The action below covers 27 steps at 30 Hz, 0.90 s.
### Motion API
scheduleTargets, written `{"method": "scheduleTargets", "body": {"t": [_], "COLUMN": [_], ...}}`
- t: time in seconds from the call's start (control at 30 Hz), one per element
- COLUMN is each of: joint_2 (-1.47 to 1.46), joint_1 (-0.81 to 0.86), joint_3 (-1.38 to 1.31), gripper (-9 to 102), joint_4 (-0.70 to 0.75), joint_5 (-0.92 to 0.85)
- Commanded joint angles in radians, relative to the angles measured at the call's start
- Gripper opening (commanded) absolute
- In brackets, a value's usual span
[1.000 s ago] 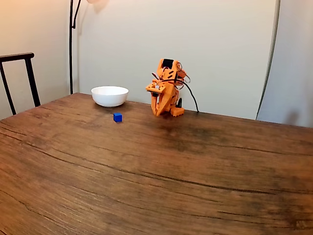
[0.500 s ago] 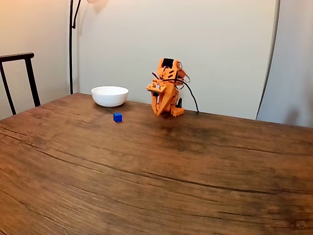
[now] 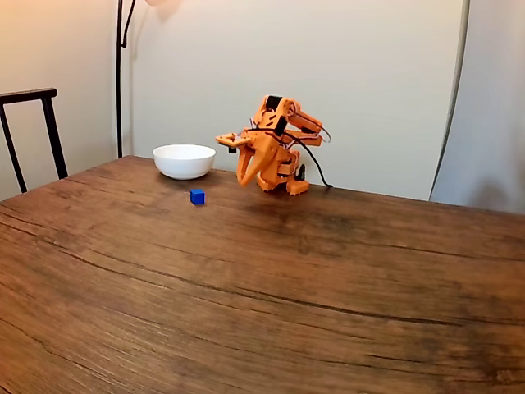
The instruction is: Grasp the cube and drop it in the bowl
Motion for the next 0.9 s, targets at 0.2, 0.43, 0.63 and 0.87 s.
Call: {"method": "scheduleTargets", "body": {"t": [0.2, 0.43, 0.63, 0.87], "joint_2": [-0.011, -0.015, -0.115, -0.365], "joint_1": [0.138, 0.189, 0.186, 0.19], "joint_3": [-0.144, -0.264, -0.353, -0.586], "gripper": [0, 0, 0, 0], "joint_4": [0.005, 0.023, 0.081, 0.074], "joint_5": [-0.009, -0.054, -0.109, -0.12]}}
